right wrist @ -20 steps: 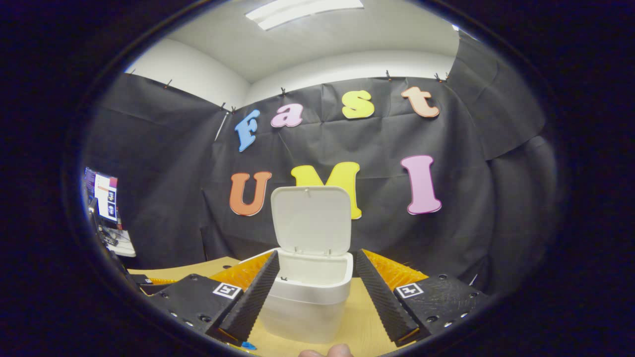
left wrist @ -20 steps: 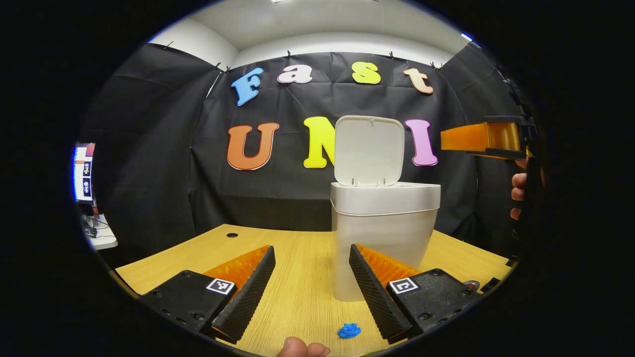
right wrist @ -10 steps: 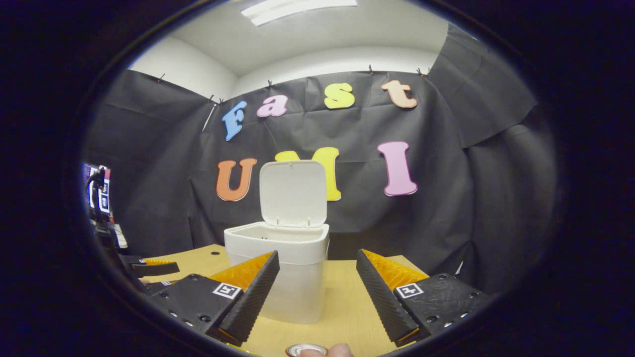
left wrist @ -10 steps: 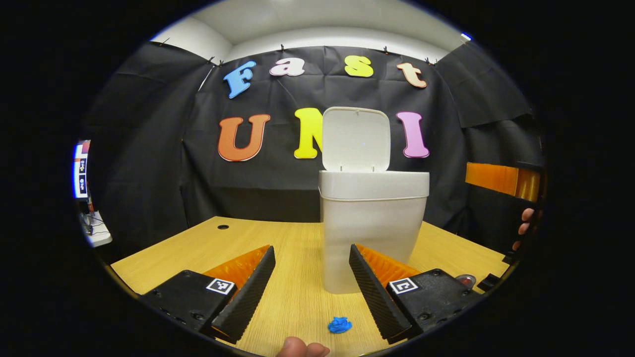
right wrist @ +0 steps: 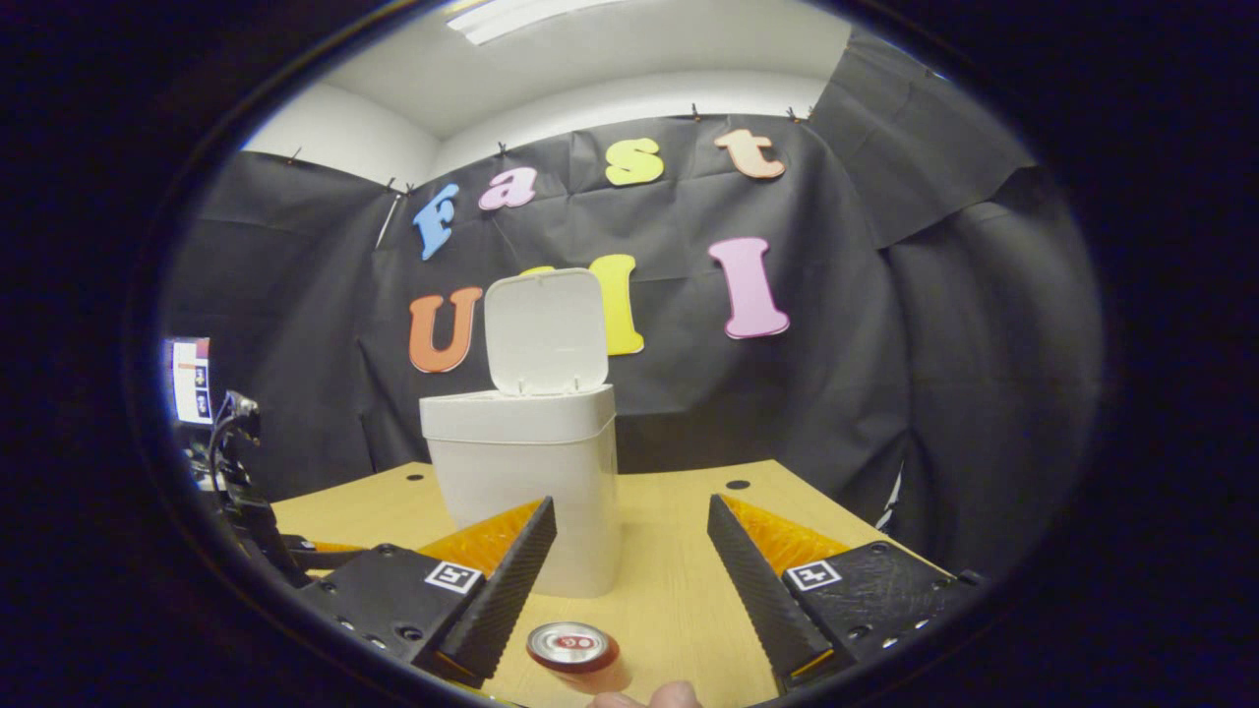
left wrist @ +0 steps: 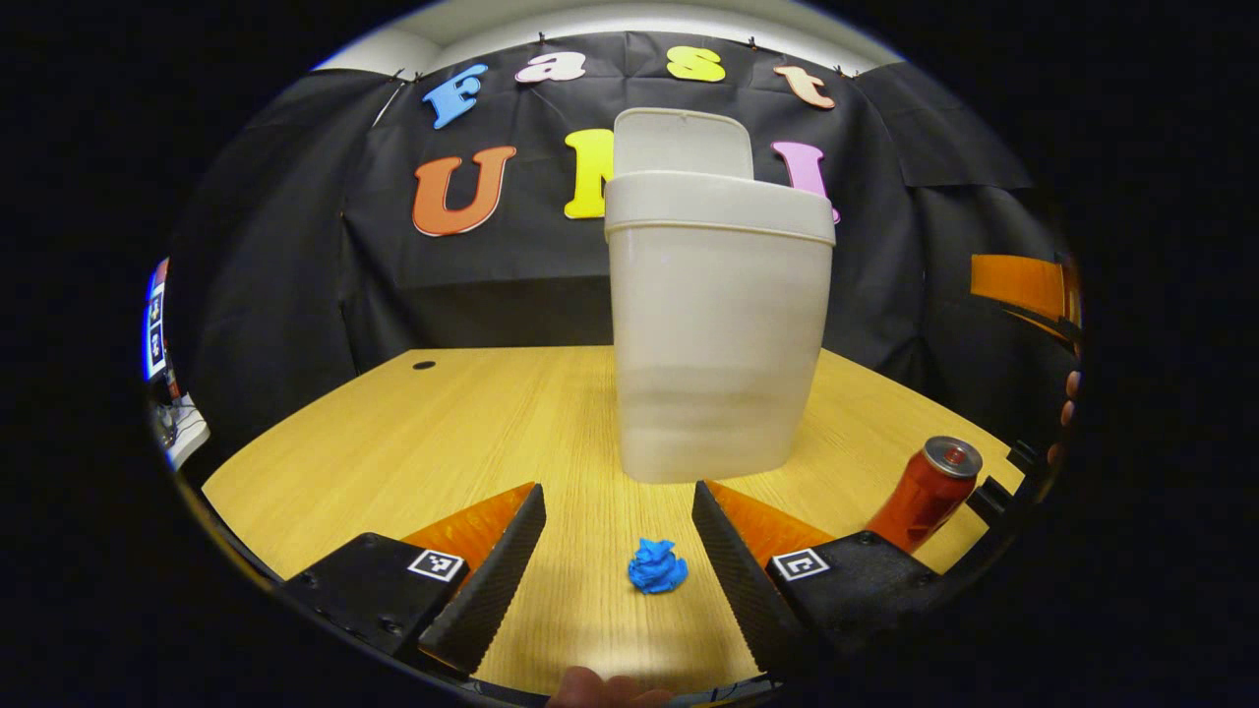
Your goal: Press the lid of the desktop garbage bin to open it, pick up the crumpled paper on the desktop and throw it into the bin, then pick up the pop can on the desktop and drop it into the bin, and finally close the garbage bin lid.
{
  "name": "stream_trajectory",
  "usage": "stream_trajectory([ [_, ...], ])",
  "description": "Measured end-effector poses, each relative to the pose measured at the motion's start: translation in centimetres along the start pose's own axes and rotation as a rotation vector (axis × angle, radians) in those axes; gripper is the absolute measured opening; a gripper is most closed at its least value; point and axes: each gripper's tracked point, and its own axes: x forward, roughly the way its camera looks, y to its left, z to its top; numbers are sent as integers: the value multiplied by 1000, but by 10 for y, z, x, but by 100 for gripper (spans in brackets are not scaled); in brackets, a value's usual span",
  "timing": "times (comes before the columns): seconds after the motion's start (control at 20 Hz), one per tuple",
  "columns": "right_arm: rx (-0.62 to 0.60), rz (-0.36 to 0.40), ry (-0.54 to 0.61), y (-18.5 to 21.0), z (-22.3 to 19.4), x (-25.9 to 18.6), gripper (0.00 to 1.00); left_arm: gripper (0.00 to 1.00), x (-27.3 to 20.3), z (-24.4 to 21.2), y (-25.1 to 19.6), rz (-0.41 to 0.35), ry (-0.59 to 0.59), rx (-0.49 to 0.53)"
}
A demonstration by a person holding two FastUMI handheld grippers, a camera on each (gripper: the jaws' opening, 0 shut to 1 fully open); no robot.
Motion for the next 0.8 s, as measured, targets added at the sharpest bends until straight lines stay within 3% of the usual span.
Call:
stream_trajectory([
  [0.25,-67,-20,-11,-8,-16,-10,92,98,3,-39,-11,-1,103,-25],
  [0.35,-105,-32,-14,-12,-19,-11,95,98,5,-46,-12,2,133,-33],
  [0.75,-52,-10,44,-12,-44,-13,96,96,16,-64,-11,29,214,-31],
  [0.8,-53,-13,46,-13,-45,-14,95,90,15,-68,-9,42,228,-19],
])
